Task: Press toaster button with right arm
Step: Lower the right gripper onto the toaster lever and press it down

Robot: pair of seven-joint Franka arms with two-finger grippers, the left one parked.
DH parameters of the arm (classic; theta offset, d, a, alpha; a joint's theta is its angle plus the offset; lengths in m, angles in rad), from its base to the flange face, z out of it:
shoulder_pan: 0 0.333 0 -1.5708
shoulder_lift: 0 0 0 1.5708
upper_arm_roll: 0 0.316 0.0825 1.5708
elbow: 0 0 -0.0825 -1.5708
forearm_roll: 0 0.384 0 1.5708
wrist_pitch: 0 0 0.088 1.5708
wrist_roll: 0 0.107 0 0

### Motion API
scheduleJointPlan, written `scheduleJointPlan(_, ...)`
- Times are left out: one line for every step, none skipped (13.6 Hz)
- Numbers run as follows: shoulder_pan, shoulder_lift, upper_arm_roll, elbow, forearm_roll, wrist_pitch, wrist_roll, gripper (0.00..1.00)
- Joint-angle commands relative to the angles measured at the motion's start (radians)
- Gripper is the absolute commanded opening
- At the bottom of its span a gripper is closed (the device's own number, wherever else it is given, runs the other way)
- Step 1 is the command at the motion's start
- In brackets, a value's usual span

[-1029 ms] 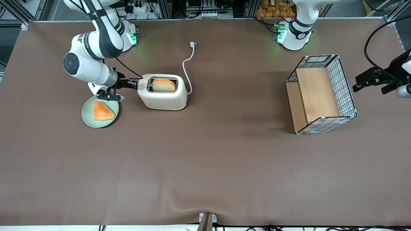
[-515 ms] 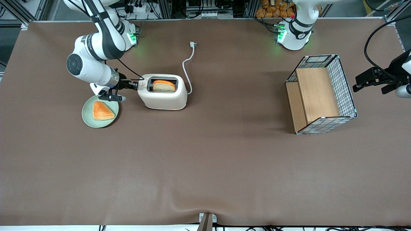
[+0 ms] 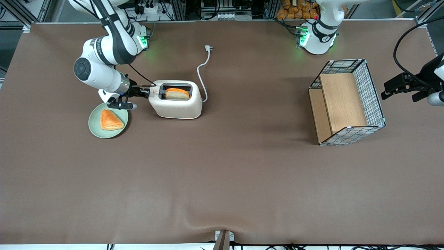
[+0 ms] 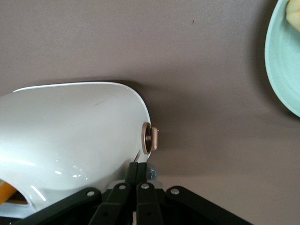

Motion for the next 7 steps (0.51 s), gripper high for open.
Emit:
scheduleJointPlan(0.01, 0.022, -0.006, -0.038, 0.019, 0.065, -0.067, 0.0)
scheduleJointPlan(0.008, 0.024, -0.006, -0.038, 0.019, 0.068, -0.072, 0.0)
scheduleJointPlan(0.008, 0.03, -0.006, -0.039, 0.019, 0.079, -0.079, 0.0)
scheduleJointPlan(0.008, 0.036, -0.006, -0.049, 0.019, 0.097, -0.081, 0.0)
scheduleJointPlan(0.008, 0.041, -0.006, -0.053, 0.019, 0.113, -0.085, 0.0)
scheduleJointPlan(0.008, 0.045, -0.005, -0.053, 0.019, 0.116, -0.091, 0.0)
scheduleJointPlan(0.008, 0.045, -0.006, -0.053, 0.019, 0.117, -0.092, 0.0)
